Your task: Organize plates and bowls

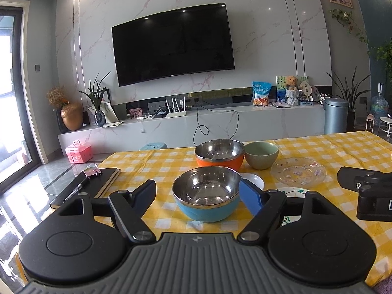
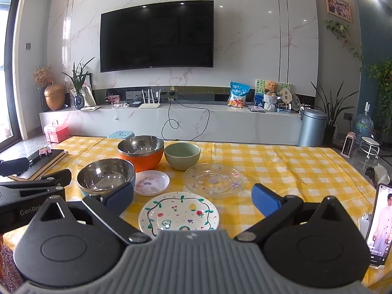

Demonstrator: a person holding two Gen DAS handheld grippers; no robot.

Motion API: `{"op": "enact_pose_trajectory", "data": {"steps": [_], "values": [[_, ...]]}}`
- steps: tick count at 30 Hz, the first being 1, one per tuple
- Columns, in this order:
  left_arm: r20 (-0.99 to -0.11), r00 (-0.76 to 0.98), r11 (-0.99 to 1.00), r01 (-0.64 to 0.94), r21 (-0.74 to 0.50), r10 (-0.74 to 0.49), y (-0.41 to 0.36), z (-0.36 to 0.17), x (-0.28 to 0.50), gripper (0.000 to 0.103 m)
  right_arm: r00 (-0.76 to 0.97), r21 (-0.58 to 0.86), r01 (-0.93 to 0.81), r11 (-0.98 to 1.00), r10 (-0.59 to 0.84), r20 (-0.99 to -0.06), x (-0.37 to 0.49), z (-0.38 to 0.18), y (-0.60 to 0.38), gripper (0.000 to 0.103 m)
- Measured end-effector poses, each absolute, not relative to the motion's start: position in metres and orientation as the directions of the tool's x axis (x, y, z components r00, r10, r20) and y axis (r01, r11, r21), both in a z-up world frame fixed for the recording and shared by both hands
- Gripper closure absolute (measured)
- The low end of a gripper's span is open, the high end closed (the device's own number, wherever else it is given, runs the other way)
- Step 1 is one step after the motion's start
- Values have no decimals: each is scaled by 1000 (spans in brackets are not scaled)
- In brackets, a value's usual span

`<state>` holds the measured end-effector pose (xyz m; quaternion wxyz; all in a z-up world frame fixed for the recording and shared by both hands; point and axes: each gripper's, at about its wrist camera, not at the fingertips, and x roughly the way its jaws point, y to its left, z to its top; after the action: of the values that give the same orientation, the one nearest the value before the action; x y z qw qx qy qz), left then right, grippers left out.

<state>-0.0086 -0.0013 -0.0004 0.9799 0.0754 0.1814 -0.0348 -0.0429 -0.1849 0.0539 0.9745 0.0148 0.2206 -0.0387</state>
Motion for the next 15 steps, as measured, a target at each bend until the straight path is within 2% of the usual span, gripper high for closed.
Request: {"op": "enact_pose_trajectory", "data": {"steps": [15], "values": [[-376, 926, 987, 94, 128, -39, 0, -2, -8, 13, 897, 11, 86, 996, -72, -435, -41, 53, -185, 2]]}}
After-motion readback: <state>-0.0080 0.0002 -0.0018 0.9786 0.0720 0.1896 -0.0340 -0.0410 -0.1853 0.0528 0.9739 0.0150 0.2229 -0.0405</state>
